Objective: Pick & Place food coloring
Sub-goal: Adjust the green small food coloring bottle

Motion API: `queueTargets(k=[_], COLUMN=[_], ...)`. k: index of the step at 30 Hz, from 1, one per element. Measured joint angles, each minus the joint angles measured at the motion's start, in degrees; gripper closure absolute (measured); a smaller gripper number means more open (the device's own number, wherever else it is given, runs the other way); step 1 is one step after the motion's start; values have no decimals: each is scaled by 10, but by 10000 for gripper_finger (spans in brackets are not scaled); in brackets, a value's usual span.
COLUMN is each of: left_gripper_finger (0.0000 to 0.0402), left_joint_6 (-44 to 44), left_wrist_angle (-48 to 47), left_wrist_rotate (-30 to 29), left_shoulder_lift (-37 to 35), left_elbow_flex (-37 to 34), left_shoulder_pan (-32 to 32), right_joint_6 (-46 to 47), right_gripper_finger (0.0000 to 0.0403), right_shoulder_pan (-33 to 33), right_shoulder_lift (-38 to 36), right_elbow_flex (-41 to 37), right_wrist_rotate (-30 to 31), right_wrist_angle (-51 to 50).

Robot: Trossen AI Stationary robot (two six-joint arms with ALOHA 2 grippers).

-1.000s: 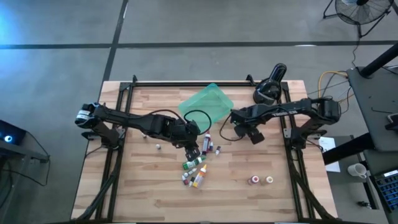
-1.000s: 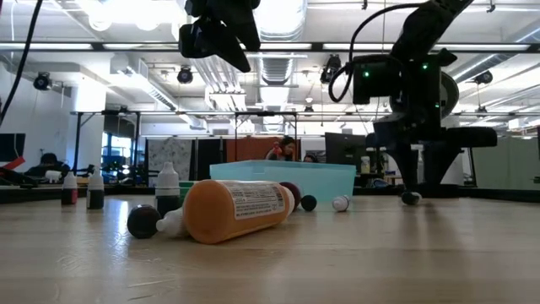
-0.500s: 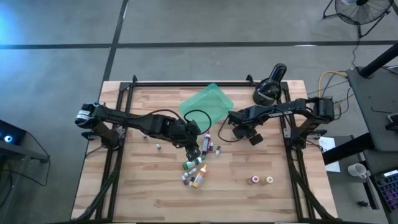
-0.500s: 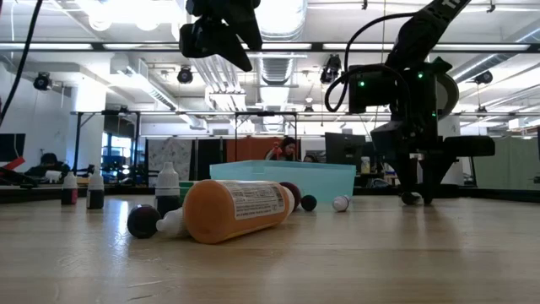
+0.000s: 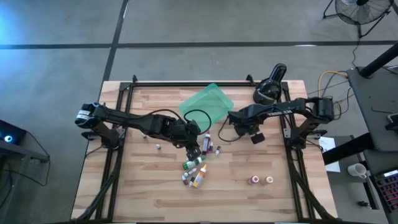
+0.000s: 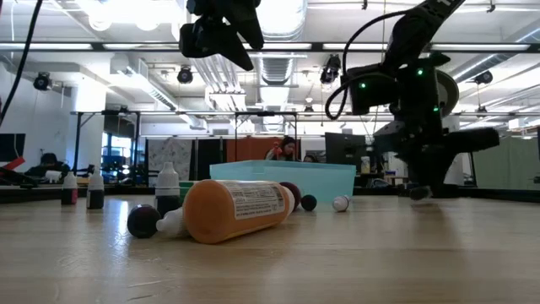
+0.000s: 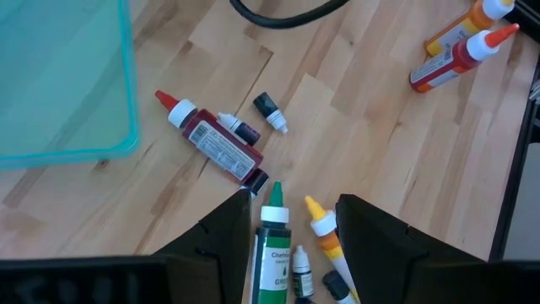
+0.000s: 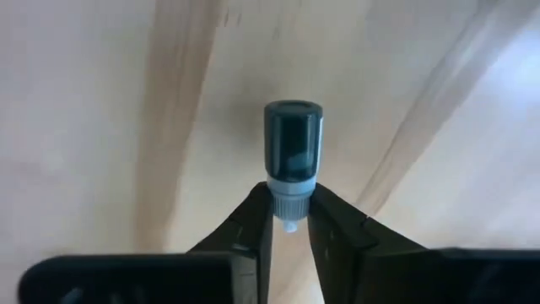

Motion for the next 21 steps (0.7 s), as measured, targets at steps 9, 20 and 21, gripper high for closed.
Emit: queueTargets(k=[9,20,21], left_gripper_finger=[255,255,255], left_joint_6=[15,28,28], left_wrist_angle=[16,34,34], left_wrist_rotate=[0,1,1], left_shoulder_lift=[0,0,0], left_elbow_flex=[0,0,0], left_shoulder_pan=[0,0,0], right_joint_6=[285,442,443], right_gripper_finger=[342,340,339], right_shoulder_pan=[-11,-6,-6], right_shoulder_lift=[22,126,134], right_elbow_flex=[-1,-62,-63], right_wrist_rotate=[-158,-305,-314], right_wrist_angle=[-220,-276,-278])
